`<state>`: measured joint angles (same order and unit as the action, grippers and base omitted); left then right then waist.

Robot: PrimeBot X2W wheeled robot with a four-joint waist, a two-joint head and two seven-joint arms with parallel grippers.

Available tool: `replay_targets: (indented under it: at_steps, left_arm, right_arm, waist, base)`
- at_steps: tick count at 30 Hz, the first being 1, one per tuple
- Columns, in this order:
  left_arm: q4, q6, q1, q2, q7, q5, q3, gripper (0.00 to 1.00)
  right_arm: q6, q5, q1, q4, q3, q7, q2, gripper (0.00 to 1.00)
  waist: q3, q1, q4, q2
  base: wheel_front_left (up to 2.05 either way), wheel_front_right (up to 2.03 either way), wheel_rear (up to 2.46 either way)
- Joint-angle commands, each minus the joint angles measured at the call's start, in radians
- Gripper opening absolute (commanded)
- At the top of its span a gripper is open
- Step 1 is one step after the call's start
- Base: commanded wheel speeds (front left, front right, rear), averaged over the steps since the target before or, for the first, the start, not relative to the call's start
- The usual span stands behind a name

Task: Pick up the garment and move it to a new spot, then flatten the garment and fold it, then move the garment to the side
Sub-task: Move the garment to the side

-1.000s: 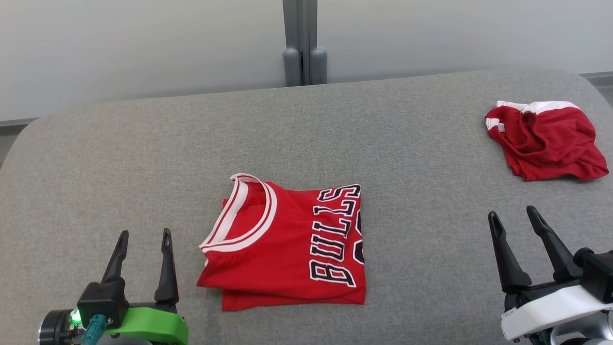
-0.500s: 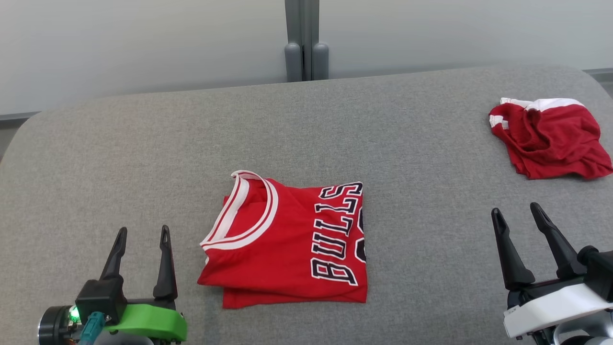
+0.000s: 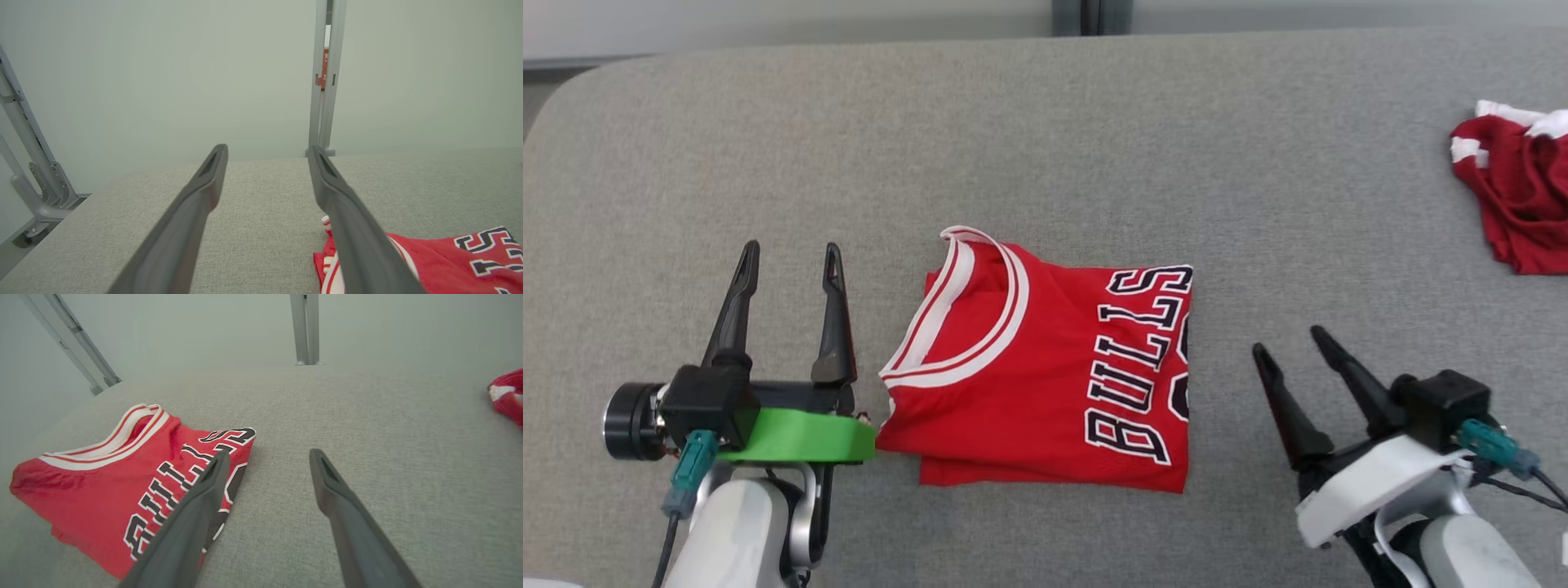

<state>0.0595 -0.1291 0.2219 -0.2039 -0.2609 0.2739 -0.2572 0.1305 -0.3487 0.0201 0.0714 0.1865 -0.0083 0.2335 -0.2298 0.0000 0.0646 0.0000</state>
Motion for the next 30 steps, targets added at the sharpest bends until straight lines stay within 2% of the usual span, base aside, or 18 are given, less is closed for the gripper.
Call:
replay_targets:
  at_steps: [1, 7, 13, 14, 15, 19, 23, 27, 30]
  left_arm:
    - [-0.008, 0.006, 0.029, 0.009, -0.004, -0.015, 0.004, 1.0]
    - [-0.016, 0.024, 0.059, 0.045, -0.005, -0.043, 0.02, 1.0]
    - [-0.018, 0.047, 0.056, 0.065, -0.005, -0.068, 0.044, 1.0]
    - [-0.019, 0.051, 0.054, 0.069, -0.005, -0.069, 0.048, 1.0]
    - [-0.019, 0.052, 0.052, 0.07, -0.005, -0.071, 0.052, 1.0]
    - [-0.027, 0.062, 0.037, 0.075, -0.005, -0.088, 0.065, 1.0]
    - [-0.05, 0.071, 0.026, 0.065, -0.005, -0.114, 0.079, 1.0]
    - [-0.074, 0.083, 0.032, 0.046, -0.004, -0.139, 0.073, 1.0]
    - [-0.092, 0.1, 0.054, 0.028, -0.004, -0.16, 0.05, 1.0]
  right_arm:
    - [0.0, -0.011, 0.029, -0.037, 0.028, -0.004, 0.004, 1.0]
    - [0.0, -0.078, 0.12, -0.245, 0.127, -0.022, -0.021, 1.0]
    - [-0.001, -0.142, 0.178, -0.433, 0.195, 0.046, -0.052, 0.98]
    - [-0.001, -0.148, 0.182, -0.445, 0.206, 0.055, -0.052, 0.45]
    - [-0.001, -0.154, 0.184, -0.452, 0.214, 0.056, -0.052, 0.0]
    - [-0.001, -0.174, 0.205, -0.428, 0.245, 0.014, -0.034, 0.0]
    - [-0.001, -0.165, 0.246, -0.351, 0.273, -0.05, 0.024, 0.0]
    - [-0.001, -0.166, 0.278, -0.286, 0.29, -0.084, 0.1, 0.0]
    - [-0.001, -0.192, 0.295, -0.255, 0.308, -0.082, 0.185, 0.0]
  waist:
    - [-0.103, 0.0, 0.086, 0.0]
    - [-0.132, 0.0, 0.108, 0.0]
    - [-0.129, 0.0, 0.102, 0.0]
    - [-0.128, 0.0, 0.1, 0.0]
    - [-0.126, 0.0, 0.096, 0.0]
    - [-0.123, 0.0, 0.067, 0.0]
    - [-0.136, 0.0, -0.003, 0.0]
    - [-0.16, 0.0, -0.088, 0.0]
    - [-0.178, 0.0, -0.164, 0.0]
  base:
    - [0.0, 0.0, 0.0]
    - [0.0, 0.0, 0.0]
    - [0.0, 0.0, 0.0]
    - [0.0, 0.0, 0.0]
    - [0.0, 0.0, 0.0]
    - [0.0, 0.0, 0.0]
    - [0.0, 0.0, 0.0]
    - [0.0, 0.0, 0.0]
    - [0.0, 0.0, 0.0]
